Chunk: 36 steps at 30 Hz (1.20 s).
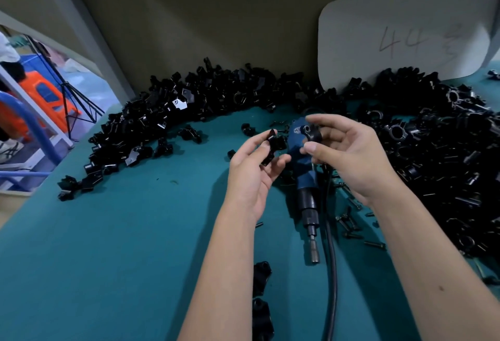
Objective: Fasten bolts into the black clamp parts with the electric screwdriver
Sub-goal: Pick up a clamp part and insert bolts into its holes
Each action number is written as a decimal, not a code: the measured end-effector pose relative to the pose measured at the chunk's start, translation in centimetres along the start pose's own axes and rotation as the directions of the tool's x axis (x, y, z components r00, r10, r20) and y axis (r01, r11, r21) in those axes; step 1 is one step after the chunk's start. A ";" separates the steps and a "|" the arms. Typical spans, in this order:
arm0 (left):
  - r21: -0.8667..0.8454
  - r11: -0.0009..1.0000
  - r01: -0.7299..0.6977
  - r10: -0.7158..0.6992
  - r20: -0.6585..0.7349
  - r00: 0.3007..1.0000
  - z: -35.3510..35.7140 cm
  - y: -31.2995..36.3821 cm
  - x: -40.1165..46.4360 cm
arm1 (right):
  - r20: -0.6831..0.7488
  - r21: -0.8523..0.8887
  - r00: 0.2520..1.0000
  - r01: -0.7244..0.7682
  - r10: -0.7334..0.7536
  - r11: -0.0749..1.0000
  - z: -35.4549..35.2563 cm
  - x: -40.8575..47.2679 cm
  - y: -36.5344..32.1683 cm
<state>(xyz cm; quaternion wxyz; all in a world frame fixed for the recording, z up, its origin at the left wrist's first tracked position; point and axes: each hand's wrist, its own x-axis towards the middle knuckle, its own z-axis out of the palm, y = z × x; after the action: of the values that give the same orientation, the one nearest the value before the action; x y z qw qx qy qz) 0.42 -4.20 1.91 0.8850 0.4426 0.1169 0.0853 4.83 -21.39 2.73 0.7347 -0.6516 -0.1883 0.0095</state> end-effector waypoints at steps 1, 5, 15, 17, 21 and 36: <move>-0.011 1.000 0.013 -0.012 0.010 1.000 0.0 0.0 0.0 | -0.011 0.046 1.000 -0.020 0.020 0.999 0.1 -0.1 0.0; -0.108 0.993 0.050 -0.039 0.103 0.994 -0.2 0.0 0.1 | -0.046 0.299 0.994 -0.083 0.101 0.951 0.5 -0.4 -0.4; 0.318 0.893 -0.318 0.265 0.199 0.944 0.3 -1.3 0.1 | -0.058 0.374 0.985 -0.131 0.164 0.918 -0.5 -0.3 -0.8; 0.308 0.897 -0.318 0.258 0.220 0.941 0.2 -1.2 0.1 | -0.047 0.354 0.989 -0.118 0.143 0.928 -0.3 -0.4 -0.8; 0.256 0.925 -0.281 0.217 0.252 0.943 0.2 -1.3 0.0 | 0.020 0.357 0.994 -0.111 0.111 0.927 0.2 -0.6 -0.8; 0.078 0.988 -0.132 0.100 0.325 0.940 -0.4 -0.2 -0.5 | 0.000 0.130 0.998 -0.055 0.055 0.990 1.7 -0.6 -0.5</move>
<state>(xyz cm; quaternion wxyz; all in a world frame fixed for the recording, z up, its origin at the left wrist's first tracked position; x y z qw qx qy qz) -0.20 -4.10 1.61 0.8626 0.5000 -0.0503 0.0585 3.66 -20.00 3.19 0.7754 -0.6074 -0.1679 0.0408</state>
